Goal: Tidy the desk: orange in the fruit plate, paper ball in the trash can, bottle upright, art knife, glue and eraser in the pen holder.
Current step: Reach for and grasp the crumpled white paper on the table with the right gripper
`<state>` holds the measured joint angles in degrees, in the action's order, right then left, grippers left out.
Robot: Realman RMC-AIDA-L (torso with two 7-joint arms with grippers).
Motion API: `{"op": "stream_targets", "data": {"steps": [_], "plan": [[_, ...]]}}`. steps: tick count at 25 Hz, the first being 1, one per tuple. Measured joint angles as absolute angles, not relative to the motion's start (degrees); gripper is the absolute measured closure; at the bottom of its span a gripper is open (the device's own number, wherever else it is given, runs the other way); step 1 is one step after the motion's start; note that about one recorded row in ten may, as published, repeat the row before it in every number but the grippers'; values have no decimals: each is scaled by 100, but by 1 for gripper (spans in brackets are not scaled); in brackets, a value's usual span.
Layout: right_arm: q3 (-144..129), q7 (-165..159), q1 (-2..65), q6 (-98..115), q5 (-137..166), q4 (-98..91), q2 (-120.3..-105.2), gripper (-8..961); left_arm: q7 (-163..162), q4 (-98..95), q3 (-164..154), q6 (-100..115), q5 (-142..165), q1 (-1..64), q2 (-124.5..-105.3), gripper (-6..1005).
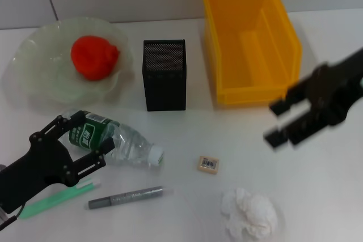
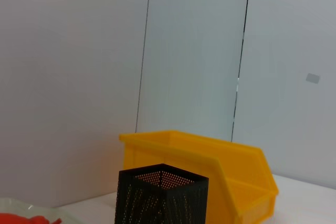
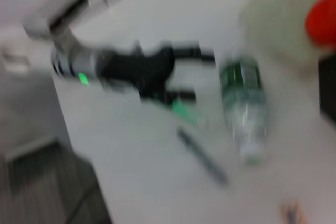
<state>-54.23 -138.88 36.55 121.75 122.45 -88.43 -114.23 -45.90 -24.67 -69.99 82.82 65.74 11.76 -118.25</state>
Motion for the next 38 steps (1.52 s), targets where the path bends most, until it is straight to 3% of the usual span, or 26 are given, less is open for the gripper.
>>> {"op": "stream_targets", "data": {"steps": [5,7,19,38], "plan": [[-6207,-13925,3660,12170,13556,-8901,-11837,188,-4544,-2462,-6984,8352,6581,1161,-11822,153],[-6474,-13990,3609,12038,13756,-8917,-11938,191,-4530,-2451,-6974,8347,6582,1157,-11823,154],[-8643,-14736,3537,10341,13887,-7954,-11933,204,-4280,-2242,-6928,8386,6587,1153,-11806,154],[-10004,-15421,3616,9542,14334,-7553,-11952,226,-4219,-2241,-6974,8411,6624,1152,-11767,155]]}}
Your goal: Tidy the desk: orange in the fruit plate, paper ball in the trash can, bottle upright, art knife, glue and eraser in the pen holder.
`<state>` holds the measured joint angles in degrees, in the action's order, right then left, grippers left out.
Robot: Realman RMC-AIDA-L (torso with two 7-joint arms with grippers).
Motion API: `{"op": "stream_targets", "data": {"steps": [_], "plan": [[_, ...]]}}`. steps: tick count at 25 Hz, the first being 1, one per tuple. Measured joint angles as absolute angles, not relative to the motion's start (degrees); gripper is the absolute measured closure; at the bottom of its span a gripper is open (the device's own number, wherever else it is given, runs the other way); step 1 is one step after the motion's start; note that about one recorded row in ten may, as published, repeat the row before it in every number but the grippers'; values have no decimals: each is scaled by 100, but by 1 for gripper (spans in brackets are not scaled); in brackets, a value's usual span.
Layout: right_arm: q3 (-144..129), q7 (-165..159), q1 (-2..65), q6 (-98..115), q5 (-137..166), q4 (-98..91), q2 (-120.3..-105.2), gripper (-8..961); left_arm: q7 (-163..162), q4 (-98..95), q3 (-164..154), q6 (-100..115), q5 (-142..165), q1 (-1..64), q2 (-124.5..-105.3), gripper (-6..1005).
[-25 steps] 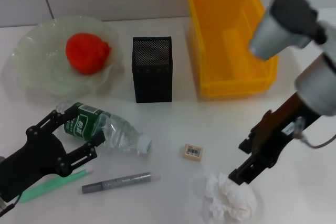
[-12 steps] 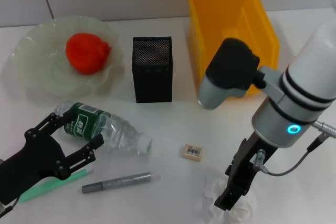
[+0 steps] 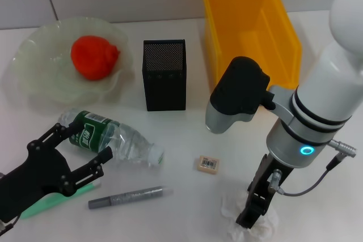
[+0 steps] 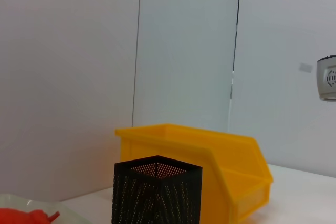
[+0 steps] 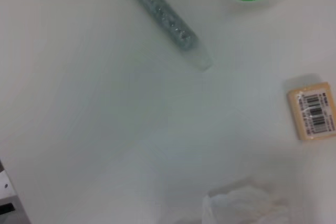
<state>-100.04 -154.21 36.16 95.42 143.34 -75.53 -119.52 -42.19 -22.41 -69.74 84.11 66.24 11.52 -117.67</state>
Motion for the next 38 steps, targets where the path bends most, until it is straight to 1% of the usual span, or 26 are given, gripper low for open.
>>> {"op": "stream_targets", "data": {"steps": [2,13,18,23,26,31,38], "plan": [[-10030,-15422,3644,9570,14312,-7551,-11953,228,-4218,-2242,-6971,8421,6645,1151,-11768,155],[-9912,-15327,3584,9693,14290,-7836,-11937,429,-4218,-2270,-6922,8533,6661,1151,-11742,154],[-9221,-15273,3445,10008,14323,-8750,-11922,601,-4218,-2284,-6922,8555,6663,1156,-11737,154],[-7776,-14949,3408,10244,14358,-9554,-11898,653,-4218,-2286,-6923,8565,6663,1190,-11736,155],[-6866,-14605,3457,10121,14481,-9627,-11858,658,-4218,-2286,-6924,8568,6662,1198,-11743,155],[-5930,-13968,3505,9442,14725,-9476,-11815,668,-4218,-2286,-6943,8576,6662,1220,-11761,153],[-5857,-13637,3592,8018,14811,-8616,-11776,673,-4167,-2278,-6976,8603,6662,1258,-11791,155]]}}
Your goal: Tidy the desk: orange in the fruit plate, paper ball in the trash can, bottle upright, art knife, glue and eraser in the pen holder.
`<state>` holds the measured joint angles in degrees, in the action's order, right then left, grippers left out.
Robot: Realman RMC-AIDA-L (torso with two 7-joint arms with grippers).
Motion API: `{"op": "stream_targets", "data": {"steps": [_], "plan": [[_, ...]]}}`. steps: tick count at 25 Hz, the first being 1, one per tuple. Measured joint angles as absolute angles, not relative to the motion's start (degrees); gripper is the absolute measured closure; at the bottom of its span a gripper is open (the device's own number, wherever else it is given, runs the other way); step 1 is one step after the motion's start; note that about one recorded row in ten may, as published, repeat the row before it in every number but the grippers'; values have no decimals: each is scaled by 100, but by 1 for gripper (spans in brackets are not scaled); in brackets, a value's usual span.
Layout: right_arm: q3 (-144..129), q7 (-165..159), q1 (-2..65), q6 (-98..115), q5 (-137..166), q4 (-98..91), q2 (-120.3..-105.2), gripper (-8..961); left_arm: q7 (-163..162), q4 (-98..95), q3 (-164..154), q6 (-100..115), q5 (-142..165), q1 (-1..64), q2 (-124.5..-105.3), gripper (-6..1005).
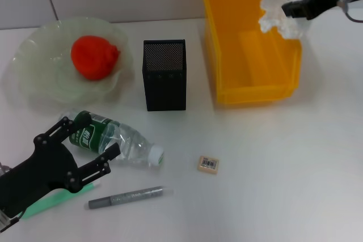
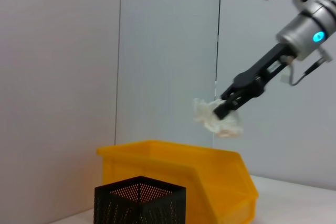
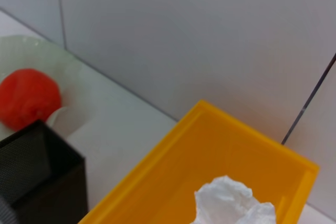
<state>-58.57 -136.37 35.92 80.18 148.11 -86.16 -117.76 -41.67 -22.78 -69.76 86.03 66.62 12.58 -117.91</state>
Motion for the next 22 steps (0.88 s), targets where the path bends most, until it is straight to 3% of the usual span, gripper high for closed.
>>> {"op": "stream_targets", "data": {"steps": [11,16,22], "plan": [[-5873,-13242,4195,6749,14816,-6972,-11716,676,-4140,-2264,-6980,8698,6662,1284,-11795,154],[-5879,-13109,4336,6505,14821,-6674,-11767,677,-4139,-2279,-6978,8709,6662,1270,-11795,154],[-5894,-13057,4305,6409,14825,-6864,-11877,460,-4059,-2286,-6978,8784,6661,1239,-11783,153]]}}
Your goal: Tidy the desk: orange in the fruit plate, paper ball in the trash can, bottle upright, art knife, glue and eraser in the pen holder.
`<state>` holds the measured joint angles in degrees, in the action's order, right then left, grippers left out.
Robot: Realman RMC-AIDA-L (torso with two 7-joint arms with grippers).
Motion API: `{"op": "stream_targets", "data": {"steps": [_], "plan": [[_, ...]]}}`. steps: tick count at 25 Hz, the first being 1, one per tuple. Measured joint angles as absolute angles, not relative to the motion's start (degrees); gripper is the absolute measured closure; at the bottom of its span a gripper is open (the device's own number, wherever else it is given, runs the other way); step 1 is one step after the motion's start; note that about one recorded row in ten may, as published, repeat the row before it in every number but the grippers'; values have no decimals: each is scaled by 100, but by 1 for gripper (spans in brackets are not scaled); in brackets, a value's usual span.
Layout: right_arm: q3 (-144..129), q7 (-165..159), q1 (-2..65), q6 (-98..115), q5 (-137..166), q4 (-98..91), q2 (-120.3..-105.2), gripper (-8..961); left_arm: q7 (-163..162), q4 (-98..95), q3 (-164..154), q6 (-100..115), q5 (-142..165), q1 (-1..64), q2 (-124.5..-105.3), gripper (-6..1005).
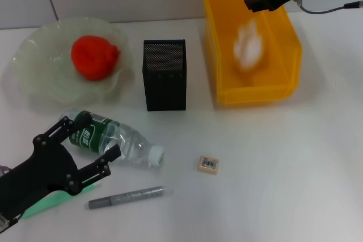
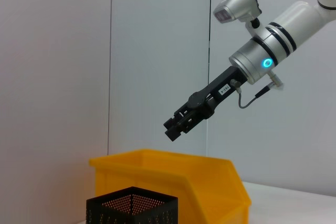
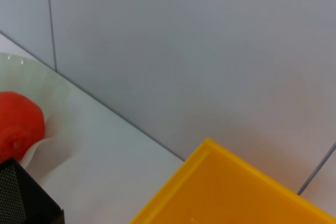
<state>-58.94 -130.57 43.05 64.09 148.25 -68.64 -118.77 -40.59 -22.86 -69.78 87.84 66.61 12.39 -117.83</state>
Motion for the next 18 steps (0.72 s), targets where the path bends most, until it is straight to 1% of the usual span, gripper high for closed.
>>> {"op": "stream_targets", "data": {"steps": [2,6,7,8,9,10,12,15,18], "plan": [[-5894,-13057,4299,6409,14824,-6893,-11881,381,-4044,-2286,-6978,8804,6662,1235,-11779,153],[-5895,-13098,4195,6495,14739,-7101,-11900,301,-4001,-2317,-6987,8838,6794,1271,-11762,155],[-5904,-13104,4111,6561,14648,-7293,-11911,280,-4001,-2317,-6987,8838,6794,1271,-11762,155],[-5987,-13110,3772,6890,14173,-7966,-11930,260,-3995,-2387,-6993,8842,6931,1295,-11767,155],[-5987,-13110,3772,6890,14173,-7966,-11930,240,-3994,-2468,-6988,8844,7004,1305,-11777,155],[-6030,-13108,3579,7089,13876,-8296,-11933,220,-3995,-2537,-6979,8844,7050,1310,-11781,154],[-6118,-13009,2973,7547,12921,-9110,-11927,180,-4007,-2669,-6964,8845,7107,1326,-11791,154],[-6168,-12523,1962,8114,11469,-9910,-11928,180,-4129,-2949,-6974,8844,7152,1480,-11777,154],[-6169,-11844,1057,8709,10247,-10121,-11944,180,-4397,-3121,-6951,8809,7393,1725,-11758,153]]}}
